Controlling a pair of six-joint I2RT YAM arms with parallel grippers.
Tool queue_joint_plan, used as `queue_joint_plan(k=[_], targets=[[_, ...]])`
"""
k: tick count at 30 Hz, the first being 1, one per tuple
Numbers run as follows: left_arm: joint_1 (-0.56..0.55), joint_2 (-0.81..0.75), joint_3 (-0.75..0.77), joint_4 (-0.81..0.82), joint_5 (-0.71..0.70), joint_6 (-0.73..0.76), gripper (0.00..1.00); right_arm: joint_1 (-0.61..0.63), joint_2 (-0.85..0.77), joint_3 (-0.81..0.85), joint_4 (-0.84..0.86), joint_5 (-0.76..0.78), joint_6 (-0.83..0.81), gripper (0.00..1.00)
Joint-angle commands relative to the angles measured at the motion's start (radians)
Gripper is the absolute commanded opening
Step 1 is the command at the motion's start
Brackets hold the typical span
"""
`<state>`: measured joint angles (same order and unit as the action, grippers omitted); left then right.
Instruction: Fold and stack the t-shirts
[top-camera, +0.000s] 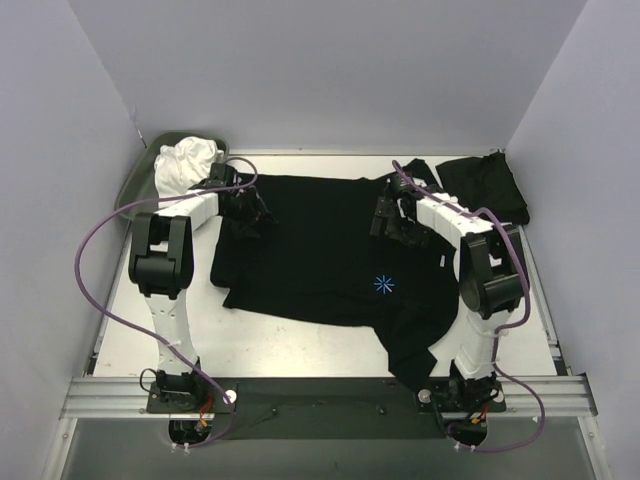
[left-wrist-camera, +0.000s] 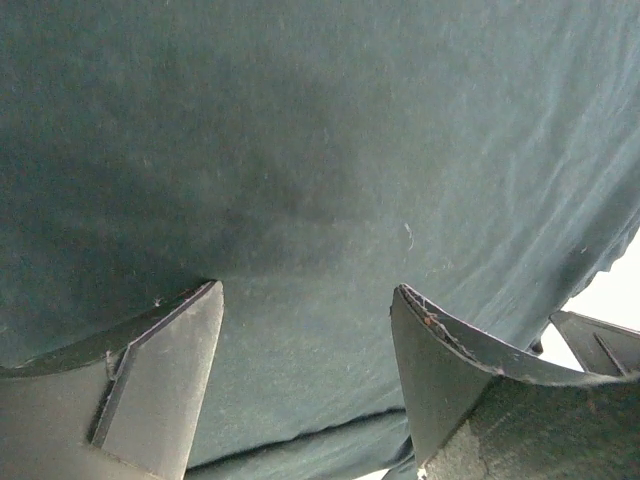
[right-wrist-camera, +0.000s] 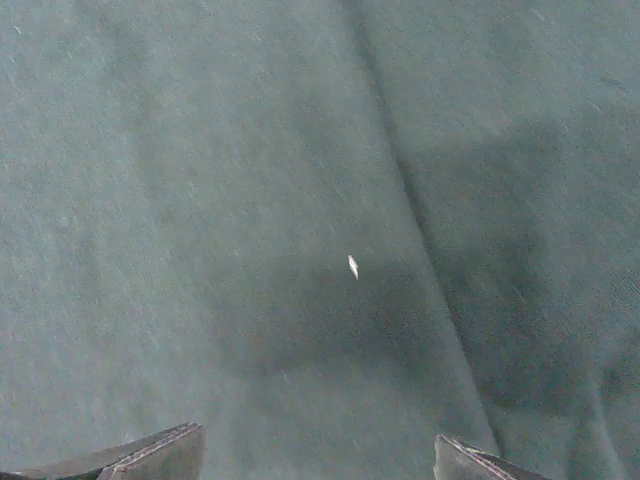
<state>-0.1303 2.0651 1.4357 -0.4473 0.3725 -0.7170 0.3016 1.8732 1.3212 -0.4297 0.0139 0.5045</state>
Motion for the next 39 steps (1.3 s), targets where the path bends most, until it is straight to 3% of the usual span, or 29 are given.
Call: queue_joint_plan(k=[1, 8, 17, 22, 28, 32, 39], targets=[[0.008, 0.122, 0.110, -0.090, -0.106, 0.065, 0.78, -0.013, 0.094, 0.126, -0.009, -0.041, 0.014, 0.97], [0.032, 0.223, 0.235, -0.100, -0.080, 0.053, 0.76, -0.056, 0.251, 0.283, -0.030, -0.121, 0.014, 0.97], [0.080, 0.266, 0.270, -0.028, 0.012, -0.015, 0.75, -0.094, 0.409, 0.496, -0.055, -0.196, -0.009, 0.97], [0.107, 0.297, 0.276, 0.134, 0.106, -0.117, 0.74, -0.119, 0.550, 0.757, -0.130, -0.216, -0.015, 0.97], [0.113, 0.368, 0.336, 0.234, 0.173, -0.179, 0.74, -0.145, 0.687, 0.946, -0.132, -0.296, 0.014, 0.98], [0.107, 0.372, 0.298, 0.324, 0.224, -0.226, 0.74, -0.165, 0.756, 1.061, -0.106, -0.357, 0.035, 0.98], [0.100, 0.268, 0.157, 0.502, 0.290, -0.295, 0.74, -0.187, 0.788, 1.063, 0.107, -0.532, 0.127, 0.98]])
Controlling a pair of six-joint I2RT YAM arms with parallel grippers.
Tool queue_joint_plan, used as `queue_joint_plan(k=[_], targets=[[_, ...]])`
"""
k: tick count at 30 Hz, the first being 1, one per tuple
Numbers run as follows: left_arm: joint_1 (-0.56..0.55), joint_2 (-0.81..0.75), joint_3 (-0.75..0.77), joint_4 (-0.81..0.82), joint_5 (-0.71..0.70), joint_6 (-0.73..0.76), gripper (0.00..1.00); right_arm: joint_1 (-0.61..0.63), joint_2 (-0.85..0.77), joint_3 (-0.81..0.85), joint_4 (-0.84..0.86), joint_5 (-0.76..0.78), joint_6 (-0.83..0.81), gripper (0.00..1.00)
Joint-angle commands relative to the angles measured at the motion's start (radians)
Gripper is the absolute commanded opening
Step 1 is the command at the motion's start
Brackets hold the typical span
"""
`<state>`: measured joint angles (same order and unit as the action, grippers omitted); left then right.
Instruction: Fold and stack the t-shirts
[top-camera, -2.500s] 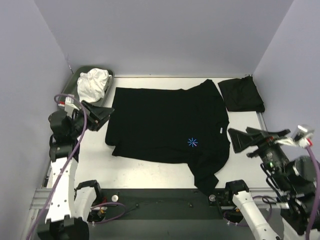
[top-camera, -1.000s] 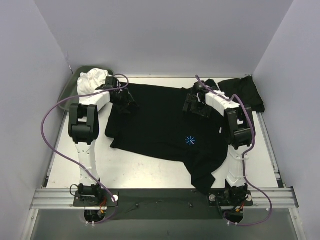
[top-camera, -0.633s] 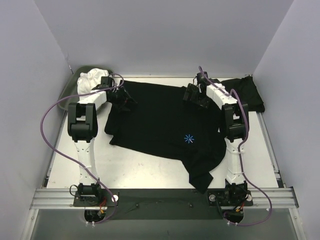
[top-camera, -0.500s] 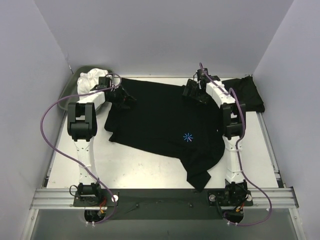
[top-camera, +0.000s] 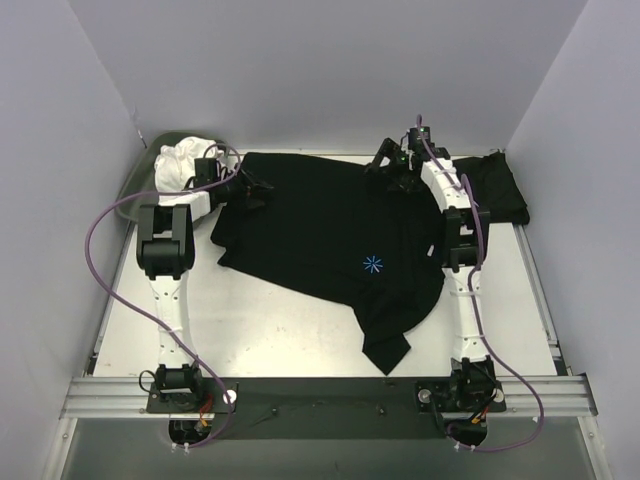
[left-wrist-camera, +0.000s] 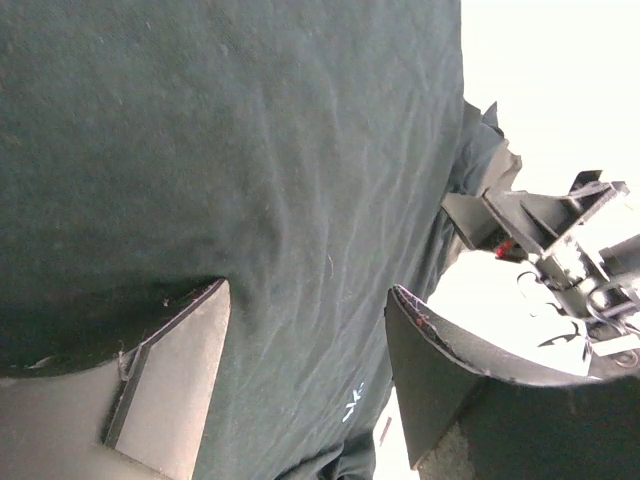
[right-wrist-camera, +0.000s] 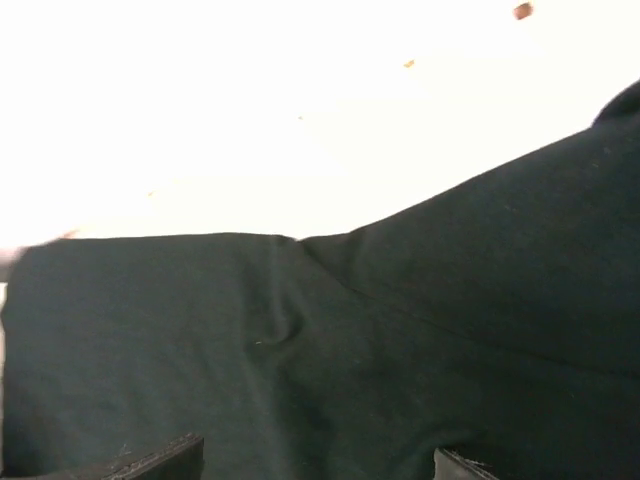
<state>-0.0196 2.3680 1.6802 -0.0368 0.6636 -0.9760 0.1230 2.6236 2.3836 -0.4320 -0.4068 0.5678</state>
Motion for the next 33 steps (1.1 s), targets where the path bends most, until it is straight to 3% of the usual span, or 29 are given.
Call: queue_joint_plan(k=[1, 5, 8, 12, 16, 22, 26, 30, 33], targets=[[-0.010, -0.050, -0.094, 0.103, 0.019, -0.056, 0.73, -0.008, 0.017, -0.020, 0.160, -0.115, 0.063, 0.98], [-0.008, -0.166, -0.149, 0.221, 0.077, -0.121, 0.74, 0.004, -0.183, -0.220, 0.309, -0.118, 0.026, 0.99], [-0.008, -0.327, -0.195, 0.239, 0.074, -0.133, 0.75, 0.035, -0.426, -0.452, 0.383, -0.058, -0.055, 1.00], [-0.006, -0.522, -0.283, 0.160, 0.042, -0.084, 0.77, 0.115, -0.759, -0.662, 0.337, 0.090, -0.181, 1.00], [-0.022, -0.743, -0.396, 0.000, -0.025, 0.052, 0.81, 0.248, -0.988, -0.836, 0.126, 0.282, -0.289, 1.00], [-0.039, -1.010, -0.594, -0.199, -0.082, 0.181, 0.82, 0.421, -1.292, -1.197, -0.072, 0.436, -0.191, 0.99], [-0.040, -1.174, -0.729, -0.221, -0.081, 0.201, 0.82, 0.501, -1.470, -1.386, -0.177, 0.533, -0.059, 0.86], [-0.046, -1.289, -0.833, -0.229, -0.082, 0.198, 0.82, 0.657, -1.648, -1.550, -0.237, 0.540, 0.088, 0.72], [-0.060, -1.352, -0.858, -0.256, -0.087, 0.203, 0.82, 0.775, -1.662, -1.589, -0.260, 0.591, 0.208, 0.62]])
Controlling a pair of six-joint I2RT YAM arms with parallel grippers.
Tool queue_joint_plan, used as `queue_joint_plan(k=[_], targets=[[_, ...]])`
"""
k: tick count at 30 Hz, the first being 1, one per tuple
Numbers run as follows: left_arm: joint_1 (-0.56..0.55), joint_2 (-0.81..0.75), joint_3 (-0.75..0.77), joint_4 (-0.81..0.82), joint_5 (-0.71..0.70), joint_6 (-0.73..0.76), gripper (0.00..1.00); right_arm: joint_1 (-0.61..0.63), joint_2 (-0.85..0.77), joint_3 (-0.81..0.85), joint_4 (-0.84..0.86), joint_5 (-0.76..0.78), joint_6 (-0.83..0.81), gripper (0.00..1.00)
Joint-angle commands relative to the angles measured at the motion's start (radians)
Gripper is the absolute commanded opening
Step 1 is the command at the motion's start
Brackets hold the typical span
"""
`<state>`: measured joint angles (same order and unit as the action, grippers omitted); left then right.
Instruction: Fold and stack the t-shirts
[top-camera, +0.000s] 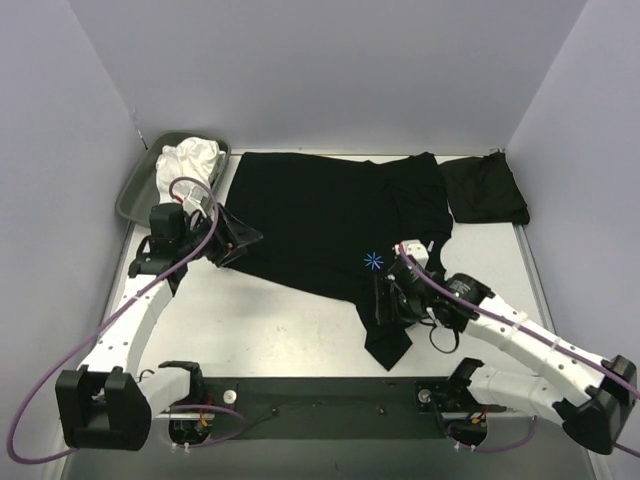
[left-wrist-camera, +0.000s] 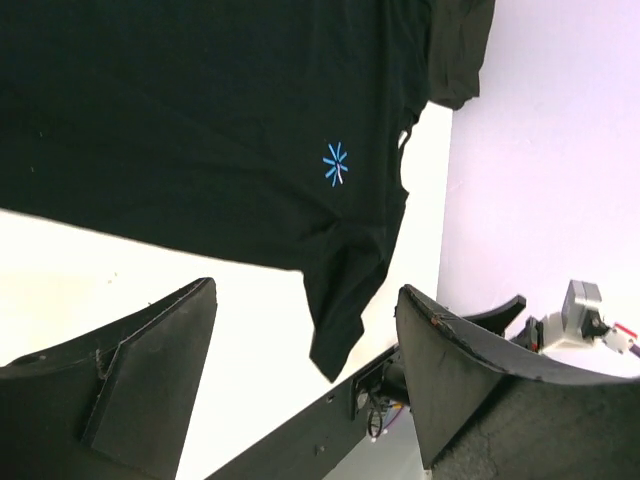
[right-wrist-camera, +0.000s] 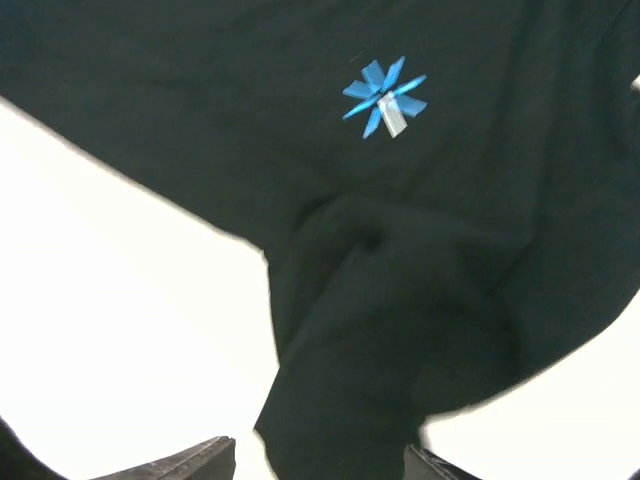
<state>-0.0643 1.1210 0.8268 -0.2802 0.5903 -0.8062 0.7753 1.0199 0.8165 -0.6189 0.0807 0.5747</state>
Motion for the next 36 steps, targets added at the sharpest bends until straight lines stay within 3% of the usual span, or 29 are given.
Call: queue_joint_plan(k=[1, 4, 7, 11, 18, 25, 36], targets=[[-0.020, -0.116, -0.015, -0.033, -0.030, 0.041, 0.82, 0.204, -0.049, -0.033, -0.080, 0.125, 0.227, 0.60], [-0.034, -0.164, -0.070, -0.076, -0.041, 0.058, 0.82, 0.370, 0.026, -0.051, -0.104, 0.198, 0.336, 0.50], [-0.032, -0.222, -0.153, -0.094, -0.046, 0.067, 0.82, 0.502, 0.106, -0.069, -0.110, 0.266, 0.457, 0.48], [-0.034, -0.260, -0.218, -0.093, -0.027, 0.070, 0.81, 0.580, 0.227, -0.099, -0.096, 0.280, 0.546, 0.45], [-0.034, -0.297, -0.235, -0.113, -0.020, 0.087, 0.81, 0.610, 0.243, -0.180, -0.088, 0.304, 0.645, 0.38], [-0.032, -0.285, -0.258, -0.088, -0.014, 0.087, 0.81, 0.610, 0.226, -0.249, -0.079, 0.303, 0.685, 0.38], [-0.032, -0.279, -0.278, -0.068, -0.010, 0.081, 0.81, 0.619, 0.371, -0.119, -0.054, 0.309, 0.610, 0.37]])
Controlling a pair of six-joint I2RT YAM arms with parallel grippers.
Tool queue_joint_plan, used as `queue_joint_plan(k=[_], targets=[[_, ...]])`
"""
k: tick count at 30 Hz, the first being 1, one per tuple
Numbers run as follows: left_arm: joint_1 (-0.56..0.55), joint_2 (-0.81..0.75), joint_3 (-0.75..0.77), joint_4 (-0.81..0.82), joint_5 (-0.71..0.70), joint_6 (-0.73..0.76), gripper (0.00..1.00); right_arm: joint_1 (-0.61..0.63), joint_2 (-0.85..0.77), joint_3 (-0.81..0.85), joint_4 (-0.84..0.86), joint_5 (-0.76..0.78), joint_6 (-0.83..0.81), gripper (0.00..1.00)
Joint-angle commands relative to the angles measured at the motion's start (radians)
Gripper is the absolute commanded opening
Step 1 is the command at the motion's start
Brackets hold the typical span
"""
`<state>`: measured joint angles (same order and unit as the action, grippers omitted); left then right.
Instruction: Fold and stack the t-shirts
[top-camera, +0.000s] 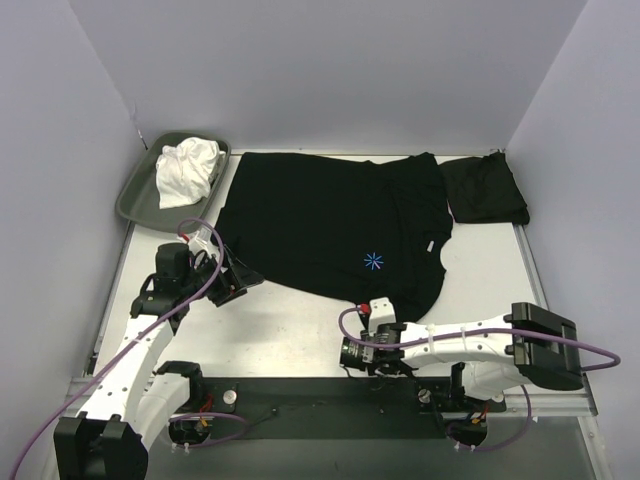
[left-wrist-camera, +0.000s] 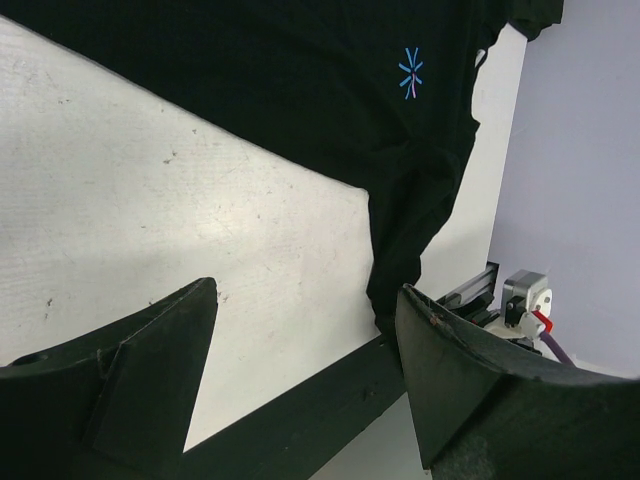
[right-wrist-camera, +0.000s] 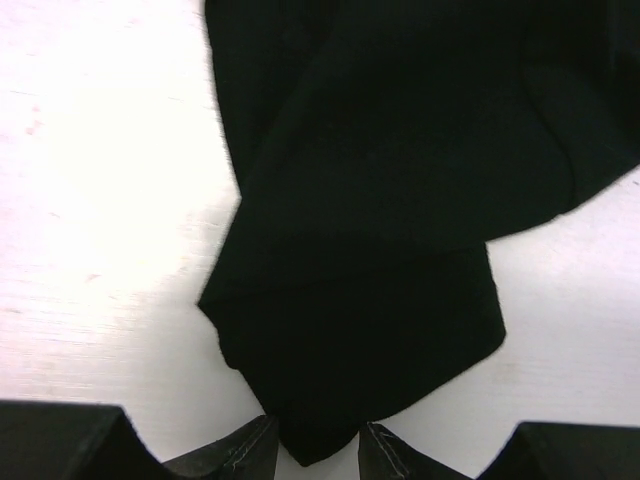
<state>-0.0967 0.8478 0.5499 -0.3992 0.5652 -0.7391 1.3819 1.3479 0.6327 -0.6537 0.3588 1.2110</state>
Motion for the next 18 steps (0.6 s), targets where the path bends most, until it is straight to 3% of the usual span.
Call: queue_joint_plan(k=[1, 13, 17, 18], targets=[[0.000, -0.006, -0.002, 0.051, 0.015, 0.014, 0.81, 0.019, 0.056, 0.090, -0.020, 0.031, -0.037, 0.37], [0.000, 0.007, -0.015, 0.066, 0.015, 0.015, 0.81, 0.023, 0.103, 0.110, -0.008, 0.025, -0.061, 0.34], [0.000, 0.013, -0.018, 0.074, 0.021, 0.014, 0.81, 0.022, 0.112, 0.107, -0.001, 0.022, -0.059, 0.24], [0.002, 0.014, -0.021, 0.077, 0.021, 0.012, 0.81, 0.022, 0.117, 0.107, 0.000, 0.023, -0.057, 0.17]])
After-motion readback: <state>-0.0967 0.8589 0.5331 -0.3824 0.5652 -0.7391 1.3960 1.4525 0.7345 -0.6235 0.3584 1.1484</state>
